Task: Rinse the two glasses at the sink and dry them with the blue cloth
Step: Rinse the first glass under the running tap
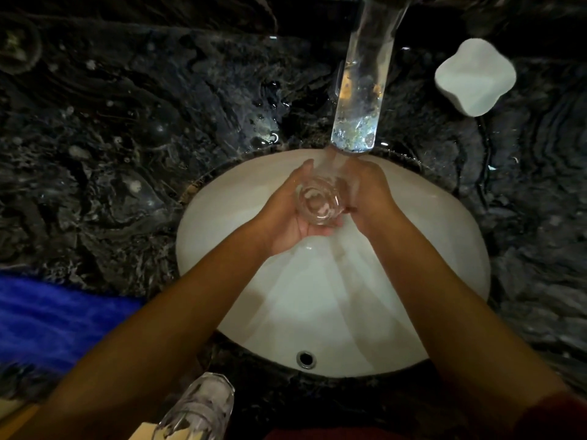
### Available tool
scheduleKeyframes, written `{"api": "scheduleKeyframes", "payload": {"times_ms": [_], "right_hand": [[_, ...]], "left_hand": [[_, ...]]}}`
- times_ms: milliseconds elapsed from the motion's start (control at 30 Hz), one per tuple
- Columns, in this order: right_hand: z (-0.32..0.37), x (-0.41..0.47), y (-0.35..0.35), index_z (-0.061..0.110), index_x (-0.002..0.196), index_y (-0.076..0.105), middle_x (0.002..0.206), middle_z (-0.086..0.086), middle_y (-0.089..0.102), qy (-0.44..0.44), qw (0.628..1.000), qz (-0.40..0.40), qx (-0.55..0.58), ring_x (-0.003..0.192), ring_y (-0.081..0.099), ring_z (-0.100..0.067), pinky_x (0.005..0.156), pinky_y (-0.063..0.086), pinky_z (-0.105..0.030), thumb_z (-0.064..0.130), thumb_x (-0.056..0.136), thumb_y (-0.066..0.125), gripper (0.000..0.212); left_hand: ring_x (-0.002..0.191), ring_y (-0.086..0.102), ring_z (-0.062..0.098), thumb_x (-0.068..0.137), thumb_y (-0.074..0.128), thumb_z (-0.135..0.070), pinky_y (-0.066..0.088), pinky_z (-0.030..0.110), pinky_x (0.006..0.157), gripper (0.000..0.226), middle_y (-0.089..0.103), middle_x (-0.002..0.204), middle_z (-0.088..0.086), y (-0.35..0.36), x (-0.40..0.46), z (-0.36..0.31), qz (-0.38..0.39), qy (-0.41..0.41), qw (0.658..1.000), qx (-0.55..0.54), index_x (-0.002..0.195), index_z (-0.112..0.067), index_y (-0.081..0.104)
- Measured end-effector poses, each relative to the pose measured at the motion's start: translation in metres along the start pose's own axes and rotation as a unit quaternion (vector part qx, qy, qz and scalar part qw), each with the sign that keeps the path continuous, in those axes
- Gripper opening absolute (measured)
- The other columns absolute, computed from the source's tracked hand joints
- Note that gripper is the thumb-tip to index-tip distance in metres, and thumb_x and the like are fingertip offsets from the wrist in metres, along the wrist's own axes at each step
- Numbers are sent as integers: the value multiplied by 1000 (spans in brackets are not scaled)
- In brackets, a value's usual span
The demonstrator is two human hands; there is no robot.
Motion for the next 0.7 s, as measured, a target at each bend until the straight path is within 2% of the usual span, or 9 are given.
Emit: {"api": "scheduleKeyframes", "payload": {"times_ms": [67,167,233,300,333,400,467,567,700], "right_hand": [[2,-3,0,19,78,71,58,6,71,-27,999,-38,-20,50,66,-11,42,46,-18,35,88,69,19],[-3,-11,2,26,74,64,74,7,71,-111,989,-82,-60,69,66,-7,64,50,-23,35,88,54,19],[-14,-23,9,25,102,61,103,3,68,-144,980,-75,-112,89,65,-7,78,50,-25,44,92,50,24],[-24,-38,13,23,141,52,138,1,57,-168,970,-72,-160,119,59,-3,98,45,-15,51,92,45,57],[-27,-45,14,21,155,40,154,-2,47,-181,962,-73,-188,137,50,-8,111,39,-19,50,95,43,66],[-31,-58,16,19,163,28,171,-7,26,-216,940,-60,-257,157,25,-19,127,25,-36,42,100,39,67],[-37,-70,18,21,163,30,173,-7,19,-259,909,-36,-325,160,15,-21,128,22,-40,34,101,39,64],[-41,-82,16,20,158,40,173,-8,20,-300,891,0,-342,161,10,-26,125,27,-45,23,100,50,59],[-34,-76,-1,17,153,49,168,-10,32,-335,863,35,-376,159,20,-31,121,32,-43,13,91,71,66]], "left_hand": [[72,72,28,102,45,-57,58,29,56,60,71,97,17,3,-1,-1,15,-6,1000,-18,121,-4,66],[72,67,27,103,48,-45,57,30,59,49,69,92,14,6,1,0,-9,-2,999,-33,126,-4,62],[76,69,24,102,53,-40,58,33,67,39,71,91,10,7,3,2,-45,6,998,-34,118,-7,68],[69,68,17,97,61,-37,57,29,63,28,70,79,3,8,5,4,-70,7,997,-37,89,-15,75],[65,66,15,95,63,-37,55,27,60,28,68,73,1,8,6,5,-80,5,996,-35,78,-18,74],[65,63,13,95,66,-38,54,26,60,25,67,74,1,8,7,6,-106,-8,993,-45,83,-18,72],[66,65,13,97,65,-39,55,27,61,25,68,78,1,7,11,6,-118,-10,991,-68,92,-15,69],[63,64,14,99,58,-41,54,25,57,29,67,76,2,9,16,4,-103,-11,993,-64,89,-17,70],[72,73,16,95,59,-42,59,29,63,31,74,82,3,8,15,4,-63,-8,995,-75,87,-18,77]]}}
Point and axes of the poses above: each hand's wrist, its own x-axis towards the middle knuckle, its own y-axis out of the palm, z = x × y, the point moved 3 cm from there along x, towards the middle knuckle
